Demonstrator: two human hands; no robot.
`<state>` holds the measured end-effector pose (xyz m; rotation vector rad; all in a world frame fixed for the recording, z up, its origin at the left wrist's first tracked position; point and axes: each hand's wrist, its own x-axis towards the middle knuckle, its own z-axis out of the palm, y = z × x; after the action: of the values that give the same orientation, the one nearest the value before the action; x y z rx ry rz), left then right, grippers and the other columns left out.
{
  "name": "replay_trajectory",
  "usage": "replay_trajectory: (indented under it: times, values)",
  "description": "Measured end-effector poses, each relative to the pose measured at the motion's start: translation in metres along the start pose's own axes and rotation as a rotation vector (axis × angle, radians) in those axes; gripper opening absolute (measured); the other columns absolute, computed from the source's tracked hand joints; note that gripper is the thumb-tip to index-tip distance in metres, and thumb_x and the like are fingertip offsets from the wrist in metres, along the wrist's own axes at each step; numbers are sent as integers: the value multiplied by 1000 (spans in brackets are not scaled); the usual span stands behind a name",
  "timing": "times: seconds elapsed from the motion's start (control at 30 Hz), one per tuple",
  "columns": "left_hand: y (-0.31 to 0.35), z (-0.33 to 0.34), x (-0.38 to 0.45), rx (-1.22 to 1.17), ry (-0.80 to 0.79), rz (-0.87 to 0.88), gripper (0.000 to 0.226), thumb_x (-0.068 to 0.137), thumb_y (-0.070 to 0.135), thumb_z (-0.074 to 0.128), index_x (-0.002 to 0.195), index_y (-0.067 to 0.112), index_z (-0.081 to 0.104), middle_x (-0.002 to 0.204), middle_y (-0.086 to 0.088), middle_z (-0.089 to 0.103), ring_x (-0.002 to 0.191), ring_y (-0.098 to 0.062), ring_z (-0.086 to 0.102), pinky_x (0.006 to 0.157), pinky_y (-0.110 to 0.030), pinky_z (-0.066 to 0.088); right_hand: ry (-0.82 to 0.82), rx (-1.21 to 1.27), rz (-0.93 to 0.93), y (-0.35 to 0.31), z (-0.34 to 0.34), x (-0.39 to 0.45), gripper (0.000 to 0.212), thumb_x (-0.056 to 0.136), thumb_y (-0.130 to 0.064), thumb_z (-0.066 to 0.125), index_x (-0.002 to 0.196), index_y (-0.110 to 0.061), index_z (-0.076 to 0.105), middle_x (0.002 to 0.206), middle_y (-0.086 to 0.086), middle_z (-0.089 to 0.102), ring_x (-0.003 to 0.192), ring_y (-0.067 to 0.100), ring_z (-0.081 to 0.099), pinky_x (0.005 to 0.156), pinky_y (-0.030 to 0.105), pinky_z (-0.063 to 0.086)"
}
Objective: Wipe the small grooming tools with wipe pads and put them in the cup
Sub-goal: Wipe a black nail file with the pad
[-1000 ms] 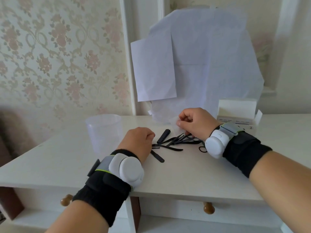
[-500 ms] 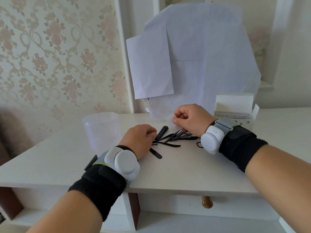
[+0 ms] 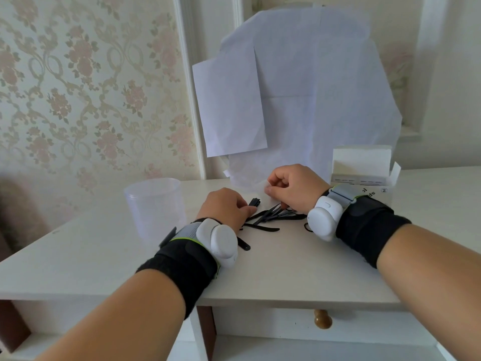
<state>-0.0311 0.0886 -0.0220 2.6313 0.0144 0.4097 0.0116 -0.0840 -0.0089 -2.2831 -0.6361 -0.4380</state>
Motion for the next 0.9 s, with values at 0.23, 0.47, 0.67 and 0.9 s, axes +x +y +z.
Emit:
replay_trajectory:
  times: [0.23, 0.47, 0.67, 0.9]
  values:
    - [7, 2, 2, 84, -7, 18, 18, 87, 27, 57, 87, 20, 74, 88, -3, 70, 87, -22, 64, 77, -30, 54, 10, -26, 7, 0, 1, 2, 12, 89, -22, 68, 79, -26, 63, 77, -2, 69, 57, 4, 59, 65, 24, 51]
    - [7, 1, 1, 27, 19, 53, 15, 94, 23, 56, 101, 13, 65, 107, -6, 63, 101, -25, 59, 86, -33, 50, 165, -18, 35, -2, 1, 5, 7, 89, -21, 66, 82, -23, 64, 74, -7, 66, 67, 11, 64, 62, 17, 45]
    - [4, 1, 4, -180, 115, -1, 8, 94, 24, 54, 96, 18, 60, 100, -3, 61, 86, -19, 58, 74, -29, 47, 258, -48, 62, -1, -1, 7, 4, 89, -22, 65, 86, -22, 67, 73, -15, 59, 77, 13, 60, 73, 21, 41]
    - [3, 1, 5, -333, 204, 5, 10, 94, 25, 56, 97, 17, 60, 90, 1, 65, 78, -12, 55, 61, -22, 39, 267, -19, 89, -8, 3, 6, 7, 90, -23, 64, 87, -20, 69, 77, -7, 65, 76, 16, 65, 71, 24, 48]
